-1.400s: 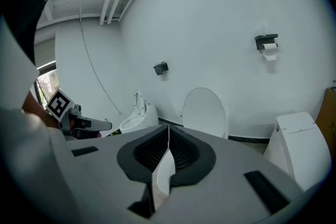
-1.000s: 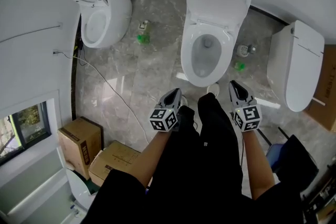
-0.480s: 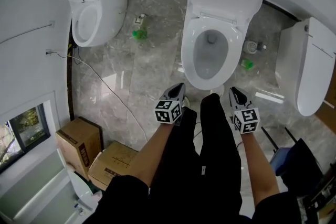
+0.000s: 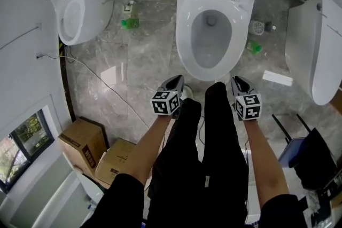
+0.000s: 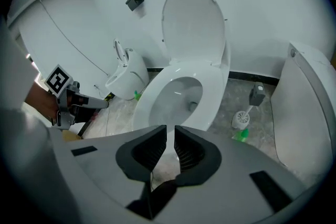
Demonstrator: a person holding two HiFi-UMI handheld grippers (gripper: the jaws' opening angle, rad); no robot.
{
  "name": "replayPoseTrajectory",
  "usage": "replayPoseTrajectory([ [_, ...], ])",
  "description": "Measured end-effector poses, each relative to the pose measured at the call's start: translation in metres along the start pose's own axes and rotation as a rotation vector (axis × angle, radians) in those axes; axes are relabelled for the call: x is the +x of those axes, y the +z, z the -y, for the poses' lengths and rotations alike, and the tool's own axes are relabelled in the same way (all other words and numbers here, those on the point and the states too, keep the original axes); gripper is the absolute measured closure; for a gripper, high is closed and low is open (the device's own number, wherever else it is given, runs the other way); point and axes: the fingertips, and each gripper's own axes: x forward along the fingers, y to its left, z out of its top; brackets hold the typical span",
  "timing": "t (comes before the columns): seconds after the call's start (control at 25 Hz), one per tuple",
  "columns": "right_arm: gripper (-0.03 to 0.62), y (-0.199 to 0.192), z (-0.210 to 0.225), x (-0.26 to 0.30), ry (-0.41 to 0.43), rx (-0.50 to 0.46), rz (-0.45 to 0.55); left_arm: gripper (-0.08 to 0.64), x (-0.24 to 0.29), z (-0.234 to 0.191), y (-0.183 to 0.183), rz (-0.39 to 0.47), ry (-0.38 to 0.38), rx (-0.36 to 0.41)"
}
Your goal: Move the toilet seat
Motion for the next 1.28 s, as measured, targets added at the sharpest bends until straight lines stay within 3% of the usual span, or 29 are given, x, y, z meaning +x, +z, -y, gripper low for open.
replayPoseTrajectory([
  [0.16,0.473,-0.011,0.03,0.017,-0.087,0.085,0.001,0.545,0.027,-0.01,-0.002,-0.018,-0.02,0.028],
  [0.28,0.454,-0.017,0.042,0.034,-0.108,0.142,0.006,0.541,0.045,-0.019,-0.004,-0.038,-0.027,0.04],
  [0.44,0.387,-0.032,0.045,0.058,-0.09,0.134,-0.03,0.505,0.062,-0.025,-0.018,-0.06,-0.031,-0.031],
  [0.52,0.373,-0.04,0.048,0.07,-0.069,0.153,-0.045,0.441,0.073,-0.024,-0.027,-0.083,-0.041,-0.052],
  [0.76,0.333,-0.057,0.055,0.097,-0.045,0.288,-0.047,0.364,0.102,-0.033,-0.052,-0.171,-0.048,-0.155],
  [0.84,0.327,-0.06,0.056,0.1,-0.036,0.316,-0.042,0.342,0.108,-0.033,-0.055,-0.188,-0.052,-0.155],
  [1.08,0.318,-0.063,0.052,0.107,-0.044,0.285,-0.047,0.325,0.121,-0.039,-0.059,-0.216,-0.048,-0.132],
  [1.28,0.31,-0.063,0.057,0.119,-0.034,0.332,-0.034,0.279,0.129,-0.045,-0.062,-0.22,-0.07,-0.181],
])
